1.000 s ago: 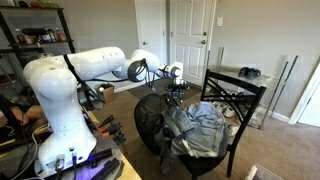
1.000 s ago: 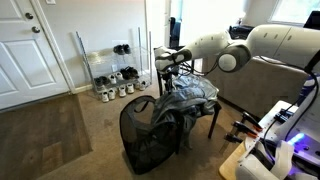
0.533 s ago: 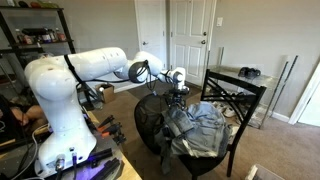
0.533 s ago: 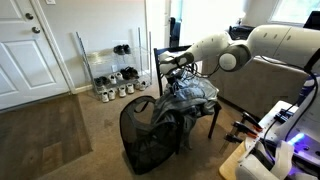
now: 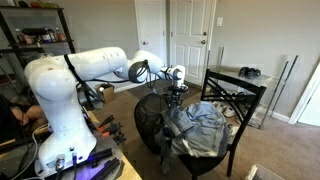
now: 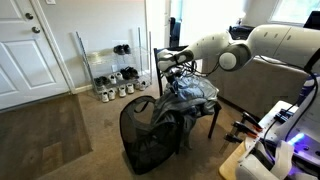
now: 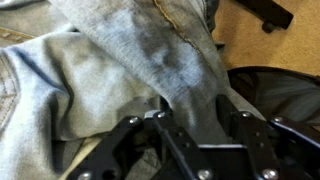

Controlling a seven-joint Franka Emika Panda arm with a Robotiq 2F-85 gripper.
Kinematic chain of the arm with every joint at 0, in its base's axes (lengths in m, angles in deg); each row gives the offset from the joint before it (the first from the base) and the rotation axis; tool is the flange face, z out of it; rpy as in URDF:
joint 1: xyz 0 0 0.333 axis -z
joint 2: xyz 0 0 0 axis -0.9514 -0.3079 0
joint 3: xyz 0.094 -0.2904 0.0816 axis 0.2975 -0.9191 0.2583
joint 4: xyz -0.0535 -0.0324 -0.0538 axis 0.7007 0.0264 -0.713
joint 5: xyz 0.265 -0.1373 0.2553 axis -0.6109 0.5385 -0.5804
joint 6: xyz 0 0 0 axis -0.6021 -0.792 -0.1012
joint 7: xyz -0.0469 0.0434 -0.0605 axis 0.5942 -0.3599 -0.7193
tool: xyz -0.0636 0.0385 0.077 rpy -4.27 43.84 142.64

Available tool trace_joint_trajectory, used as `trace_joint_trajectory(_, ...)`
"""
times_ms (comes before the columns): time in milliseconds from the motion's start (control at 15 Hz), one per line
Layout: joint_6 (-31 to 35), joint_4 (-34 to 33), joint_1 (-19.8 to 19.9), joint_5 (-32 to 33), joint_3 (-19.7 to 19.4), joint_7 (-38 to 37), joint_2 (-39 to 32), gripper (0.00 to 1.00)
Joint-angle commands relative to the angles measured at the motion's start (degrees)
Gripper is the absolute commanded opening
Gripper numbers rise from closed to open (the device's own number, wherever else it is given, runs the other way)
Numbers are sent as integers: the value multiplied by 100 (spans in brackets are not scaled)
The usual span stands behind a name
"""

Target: Put one denim trousers in the laundry basket

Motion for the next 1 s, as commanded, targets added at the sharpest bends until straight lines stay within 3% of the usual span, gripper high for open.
trace_joint_trajectory(0, -319, -186, 6, -8, 87, -183, 1, 23)
trace_joint_trajectory(267, -488, -404, -92, 10, 72, -281, 4, 1)
trace_joint_trajectory(733, -583, -505, -200, -11, 84, -383, 6, 0)
trace_joint_trajectory(933, -539, -767, -442, 114, 37, -314, 8, 0)
